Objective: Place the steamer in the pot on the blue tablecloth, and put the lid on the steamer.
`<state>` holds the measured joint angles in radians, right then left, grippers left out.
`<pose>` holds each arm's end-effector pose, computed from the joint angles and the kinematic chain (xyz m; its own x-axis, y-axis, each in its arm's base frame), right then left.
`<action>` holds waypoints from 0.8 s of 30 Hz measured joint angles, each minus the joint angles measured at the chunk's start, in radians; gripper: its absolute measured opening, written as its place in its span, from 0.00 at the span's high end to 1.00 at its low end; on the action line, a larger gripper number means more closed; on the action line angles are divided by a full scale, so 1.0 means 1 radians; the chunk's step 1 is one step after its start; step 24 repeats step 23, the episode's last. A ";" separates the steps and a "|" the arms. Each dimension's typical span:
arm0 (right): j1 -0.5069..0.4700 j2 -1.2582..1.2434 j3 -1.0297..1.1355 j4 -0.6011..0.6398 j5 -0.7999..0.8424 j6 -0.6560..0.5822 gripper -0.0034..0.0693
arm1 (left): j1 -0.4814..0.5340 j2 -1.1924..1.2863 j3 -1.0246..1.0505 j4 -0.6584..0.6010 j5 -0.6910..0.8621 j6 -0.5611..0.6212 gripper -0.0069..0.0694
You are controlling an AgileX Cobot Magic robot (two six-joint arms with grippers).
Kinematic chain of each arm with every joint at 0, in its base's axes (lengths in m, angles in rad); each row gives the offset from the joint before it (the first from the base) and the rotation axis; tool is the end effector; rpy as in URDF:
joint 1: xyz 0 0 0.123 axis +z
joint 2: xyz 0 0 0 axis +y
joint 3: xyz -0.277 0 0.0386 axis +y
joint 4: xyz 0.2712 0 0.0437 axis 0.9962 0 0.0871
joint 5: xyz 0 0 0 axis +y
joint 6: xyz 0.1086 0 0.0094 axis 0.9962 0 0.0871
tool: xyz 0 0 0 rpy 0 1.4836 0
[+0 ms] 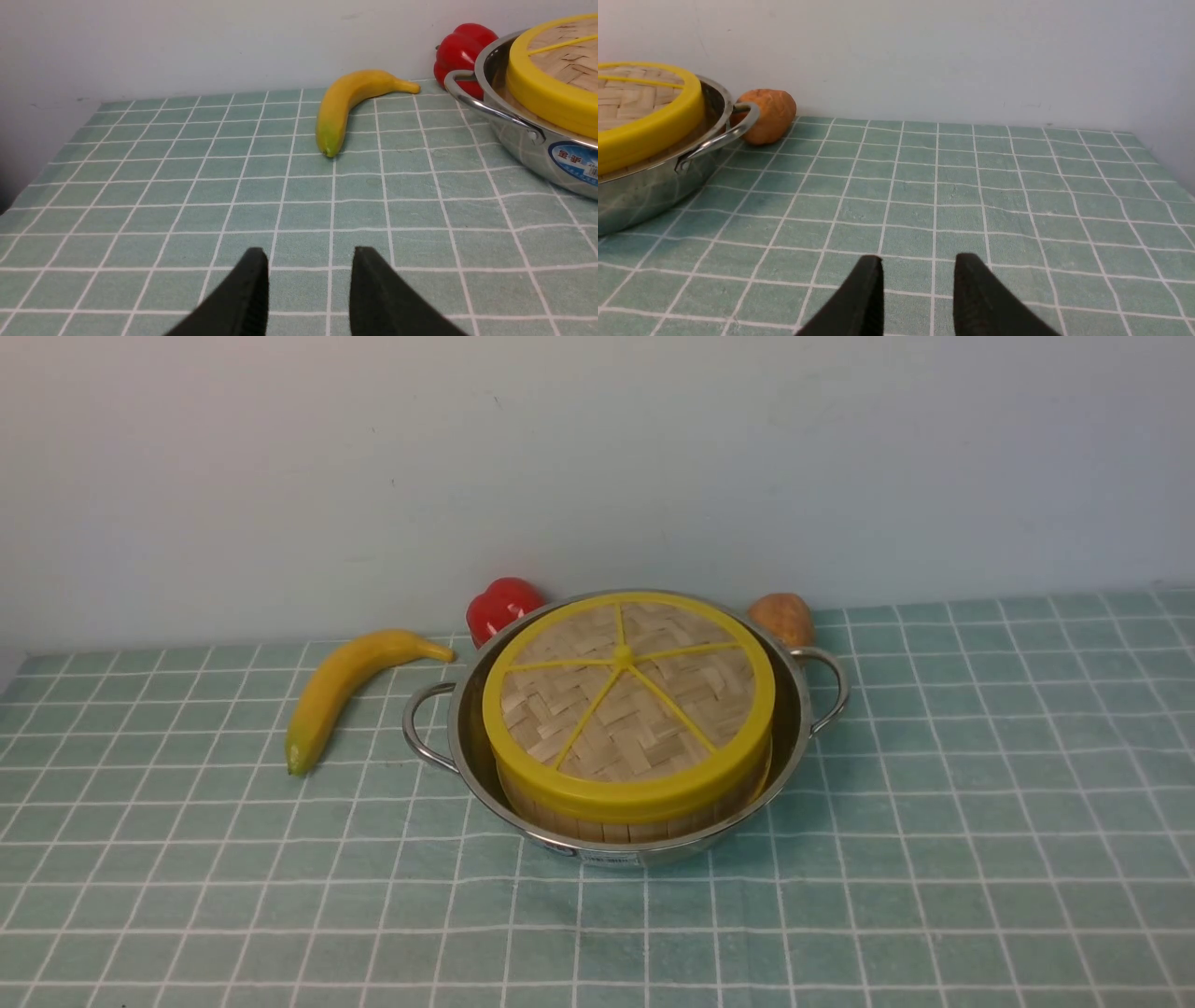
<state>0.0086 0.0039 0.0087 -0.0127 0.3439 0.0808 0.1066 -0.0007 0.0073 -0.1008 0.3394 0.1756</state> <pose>0.0999 0.0004 0.1739 -0.2657 0.0665 -0.9618 0.0138 0.9978 0.0652 0.0996 0.0070 0.1755 -0.2581 0.0532 -0.9647 -0.0535 0.9962 0.0693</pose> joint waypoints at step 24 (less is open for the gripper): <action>0.000 0.000 0.000 0.000 -0.001 0.015 0.62 | 0.000 0.000 0.000 0.000 0.000 0.000 0.59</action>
